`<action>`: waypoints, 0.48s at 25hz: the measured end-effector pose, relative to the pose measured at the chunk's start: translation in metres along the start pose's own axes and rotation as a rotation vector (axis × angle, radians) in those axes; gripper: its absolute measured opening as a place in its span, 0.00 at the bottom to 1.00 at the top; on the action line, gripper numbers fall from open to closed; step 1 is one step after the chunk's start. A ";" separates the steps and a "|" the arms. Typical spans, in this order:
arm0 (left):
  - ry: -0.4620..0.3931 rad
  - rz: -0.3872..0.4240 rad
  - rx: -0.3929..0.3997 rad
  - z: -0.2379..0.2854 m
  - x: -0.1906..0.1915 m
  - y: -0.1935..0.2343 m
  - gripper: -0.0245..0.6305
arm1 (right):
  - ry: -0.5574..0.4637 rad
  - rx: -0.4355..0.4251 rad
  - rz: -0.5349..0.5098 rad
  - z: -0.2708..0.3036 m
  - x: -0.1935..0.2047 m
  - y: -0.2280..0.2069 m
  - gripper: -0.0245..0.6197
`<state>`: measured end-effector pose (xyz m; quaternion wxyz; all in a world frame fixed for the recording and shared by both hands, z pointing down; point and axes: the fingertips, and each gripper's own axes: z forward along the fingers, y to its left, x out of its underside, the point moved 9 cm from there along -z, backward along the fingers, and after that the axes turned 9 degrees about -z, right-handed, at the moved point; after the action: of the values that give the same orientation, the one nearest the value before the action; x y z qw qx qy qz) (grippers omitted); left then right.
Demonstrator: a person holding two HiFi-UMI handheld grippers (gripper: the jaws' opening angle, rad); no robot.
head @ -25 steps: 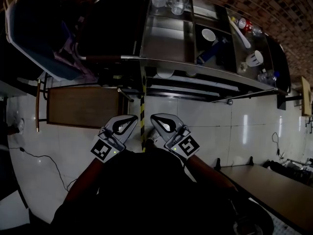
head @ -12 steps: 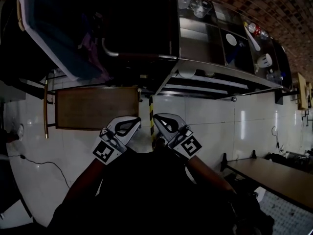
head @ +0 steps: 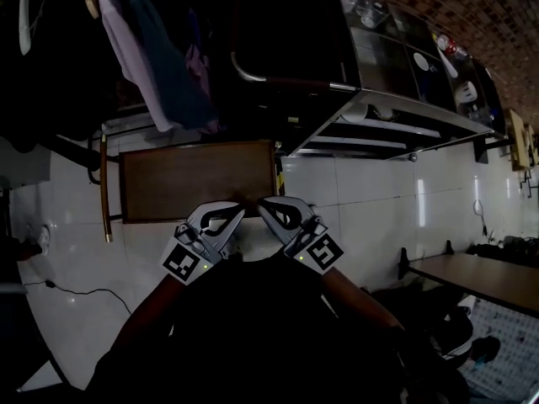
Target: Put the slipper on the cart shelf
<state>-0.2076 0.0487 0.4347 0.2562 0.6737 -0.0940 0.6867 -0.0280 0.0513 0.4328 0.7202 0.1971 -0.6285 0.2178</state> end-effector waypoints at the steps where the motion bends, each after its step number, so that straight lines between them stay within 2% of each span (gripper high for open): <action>1: -0.006 0.000 0.006 -0.010 -0.001 0.001 0.04 | 0.002 0.004 0.000 0.006 -0.002 0.010 0.04; 6: -0.003 -0.019 0.023 -0.052 -0.001 0.002 0.04 | 0.015 0.015 0.001 0.029 -0.011 0.050 0.04; 12: -0.019 -0.054 -0.009 -0.073 -0.002 -0.001 0.04 | 0.016 0.000 0.008 0.035 -0.022 0.068 0.04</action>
<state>-0.2716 0.0837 0.4267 0.2766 0.6813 -0.0814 0.6728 -0.0969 0.0866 0.4164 0.7243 0.1929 -0.6235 0.2223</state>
